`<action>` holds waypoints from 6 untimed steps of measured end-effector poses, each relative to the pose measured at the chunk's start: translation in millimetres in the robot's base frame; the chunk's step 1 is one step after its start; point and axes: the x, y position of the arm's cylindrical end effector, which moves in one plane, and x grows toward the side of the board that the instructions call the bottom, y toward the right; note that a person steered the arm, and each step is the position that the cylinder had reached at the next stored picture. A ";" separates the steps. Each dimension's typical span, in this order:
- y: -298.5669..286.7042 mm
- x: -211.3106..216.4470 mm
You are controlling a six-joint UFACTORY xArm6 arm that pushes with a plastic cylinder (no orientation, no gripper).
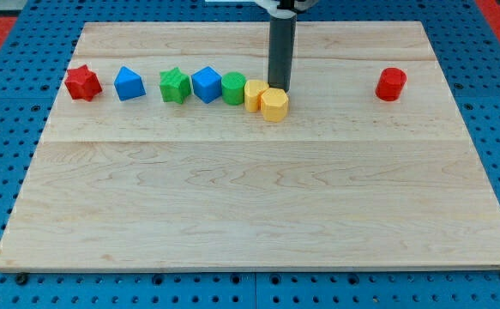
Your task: Push yellow heart along with yellow hexagon slightly down
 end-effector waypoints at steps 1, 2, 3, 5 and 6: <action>-2.3 -43.0; -48.7 -12.9; -52.2 19.4; 7.4 34.0; 18.8 21.8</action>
